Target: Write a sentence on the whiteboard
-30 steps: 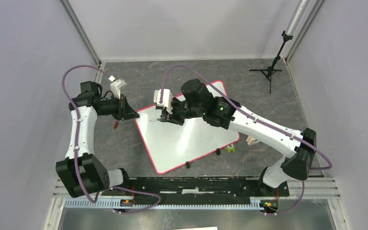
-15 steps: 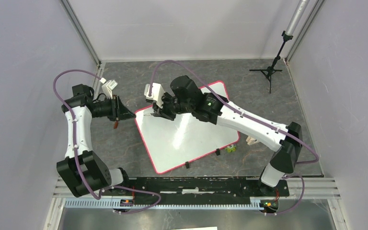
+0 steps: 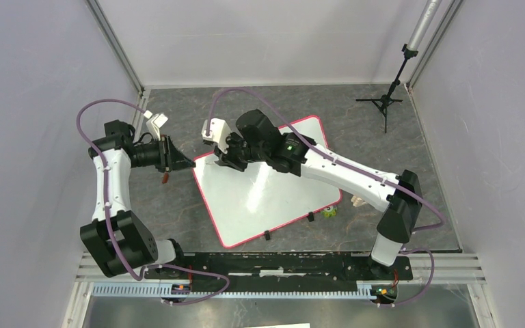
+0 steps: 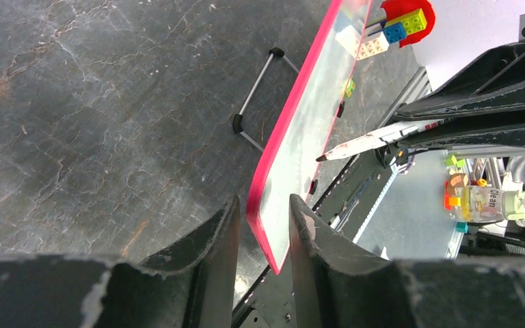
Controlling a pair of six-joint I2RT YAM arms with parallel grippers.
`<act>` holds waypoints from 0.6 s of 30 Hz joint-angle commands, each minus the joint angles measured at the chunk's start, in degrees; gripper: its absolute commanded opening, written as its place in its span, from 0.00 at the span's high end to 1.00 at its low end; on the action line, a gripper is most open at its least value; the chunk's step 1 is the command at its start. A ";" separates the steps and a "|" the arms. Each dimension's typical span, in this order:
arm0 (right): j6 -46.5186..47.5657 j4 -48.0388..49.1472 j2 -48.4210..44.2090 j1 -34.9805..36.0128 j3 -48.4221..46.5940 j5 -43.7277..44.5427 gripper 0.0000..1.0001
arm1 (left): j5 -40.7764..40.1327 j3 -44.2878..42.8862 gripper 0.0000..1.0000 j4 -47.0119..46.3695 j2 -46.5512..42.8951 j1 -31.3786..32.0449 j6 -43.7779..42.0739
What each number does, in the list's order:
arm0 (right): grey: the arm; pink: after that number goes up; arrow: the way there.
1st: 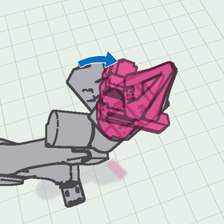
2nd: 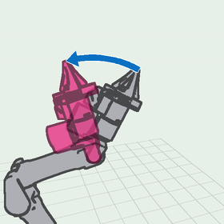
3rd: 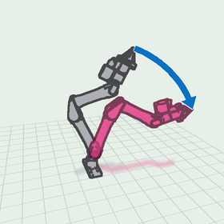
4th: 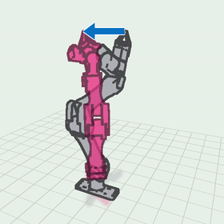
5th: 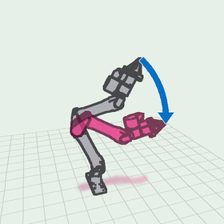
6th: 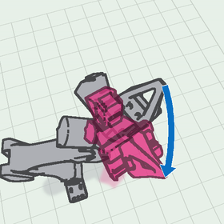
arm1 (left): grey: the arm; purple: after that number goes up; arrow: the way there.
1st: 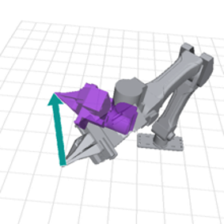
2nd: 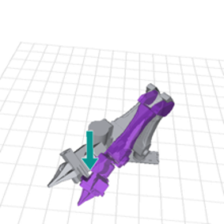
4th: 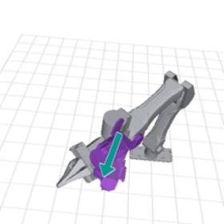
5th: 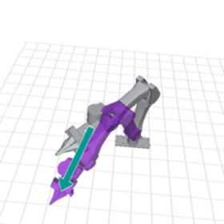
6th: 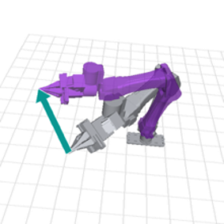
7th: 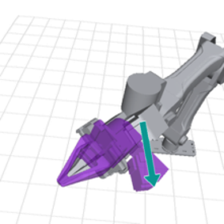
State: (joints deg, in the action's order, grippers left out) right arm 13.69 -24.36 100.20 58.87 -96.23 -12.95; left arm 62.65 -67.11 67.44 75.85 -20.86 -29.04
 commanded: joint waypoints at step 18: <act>0.19 1.51 3.53 0.28 -4.51 2.85 1.00 | 2.91 -2.06 0.75 0.59 0.58 1.00 -3.75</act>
State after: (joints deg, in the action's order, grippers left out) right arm 13.34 -24.05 103.79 58.87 -99.53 -11.42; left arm 63.31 -67.13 67.57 76.27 -20.38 -30.11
